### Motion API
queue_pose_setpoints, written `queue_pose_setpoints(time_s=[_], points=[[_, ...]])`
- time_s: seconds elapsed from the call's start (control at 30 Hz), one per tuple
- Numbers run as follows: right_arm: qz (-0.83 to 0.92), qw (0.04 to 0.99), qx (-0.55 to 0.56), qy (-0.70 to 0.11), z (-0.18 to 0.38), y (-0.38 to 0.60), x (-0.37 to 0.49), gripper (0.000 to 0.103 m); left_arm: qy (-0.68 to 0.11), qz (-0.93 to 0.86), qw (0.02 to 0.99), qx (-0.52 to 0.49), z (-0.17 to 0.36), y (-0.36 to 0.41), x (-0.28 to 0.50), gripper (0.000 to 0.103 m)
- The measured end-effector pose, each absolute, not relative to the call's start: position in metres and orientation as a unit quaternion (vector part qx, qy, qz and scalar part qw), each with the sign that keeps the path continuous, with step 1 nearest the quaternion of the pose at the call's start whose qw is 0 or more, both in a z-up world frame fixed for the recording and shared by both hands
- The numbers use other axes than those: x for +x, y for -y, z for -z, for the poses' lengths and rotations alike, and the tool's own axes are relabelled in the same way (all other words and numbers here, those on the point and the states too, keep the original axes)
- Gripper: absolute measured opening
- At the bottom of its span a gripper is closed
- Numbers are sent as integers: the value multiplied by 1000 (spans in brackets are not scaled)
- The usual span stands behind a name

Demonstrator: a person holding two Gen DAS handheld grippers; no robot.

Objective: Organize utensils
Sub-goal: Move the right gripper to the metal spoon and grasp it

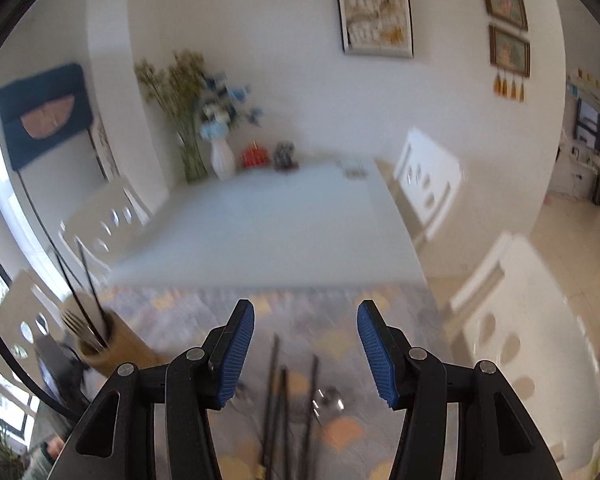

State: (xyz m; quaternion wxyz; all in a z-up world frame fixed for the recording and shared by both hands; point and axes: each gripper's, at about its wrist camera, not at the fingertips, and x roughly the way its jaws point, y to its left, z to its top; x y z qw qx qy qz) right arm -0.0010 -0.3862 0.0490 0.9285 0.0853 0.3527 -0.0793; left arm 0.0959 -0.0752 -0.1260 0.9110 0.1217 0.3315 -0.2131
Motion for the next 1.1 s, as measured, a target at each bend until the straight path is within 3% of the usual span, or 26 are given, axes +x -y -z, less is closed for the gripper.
queue_pose_setpoints(time_s=[0.2,0.5,0.77,1.1], points=[[63,898,73,-429,26,402,12,42,-332,211,911,125,126,77,97,93],[60,852,106,-509,110,422,26,40,-333,211,911,127,126,78,98,93],[27,823,159,-544,140,428,33,40,-334,210,910,125,126,79,98,94],[30,828,114,-548,143,416,42,41,-334,211,910,125,127,79,98,94]])
